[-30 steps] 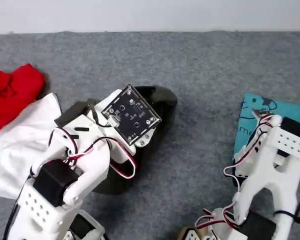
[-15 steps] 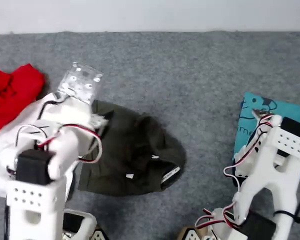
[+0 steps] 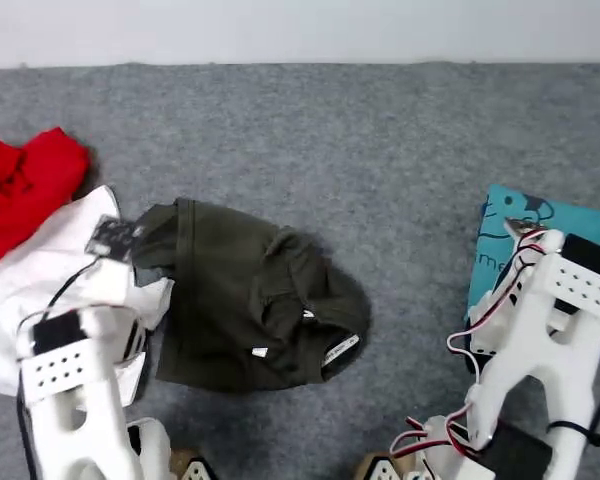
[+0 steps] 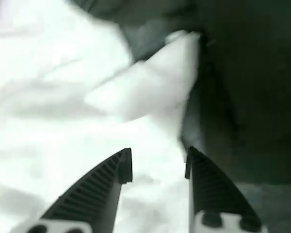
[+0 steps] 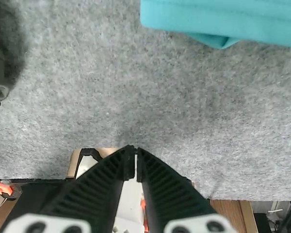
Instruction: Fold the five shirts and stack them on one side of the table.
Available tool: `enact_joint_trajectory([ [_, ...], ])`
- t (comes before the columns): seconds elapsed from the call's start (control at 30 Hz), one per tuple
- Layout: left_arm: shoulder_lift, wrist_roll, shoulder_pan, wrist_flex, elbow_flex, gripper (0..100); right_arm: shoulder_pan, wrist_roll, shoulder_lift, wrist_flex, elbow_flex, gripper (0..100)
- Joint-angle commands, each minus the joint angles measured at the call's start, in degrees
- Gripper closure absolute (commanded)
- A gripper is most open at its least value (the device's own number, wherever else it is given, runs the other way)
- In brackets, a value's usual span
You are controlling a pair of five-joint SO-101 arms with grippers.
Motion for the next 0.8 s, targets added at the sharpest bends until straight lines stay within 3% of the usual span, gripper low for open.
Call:
enact_joint_trajectory([
  [0.0,-0.88,-5.19,-7.21,-3.16,1.45,81,-0.48,-0.26,-2.07,2.33,-0.62,99.0],
  [0.23,-0.88,-8.97,-13.01,-5.89,6.37,81,-0.57,-0.18,-2.07,2.24,-0.62,99.0],
  [0.53,-0.09,-8.70,-13.36,-5.98,8.13,82,-0.57,-0.18,-2.07,2.24,-0.62,99.0],
  [0.77,18.02,-5.36,-13.36,-7.03,-1.63,82,-0.57,-0.18,-2.07,2.24,-0.62,99.0],
])
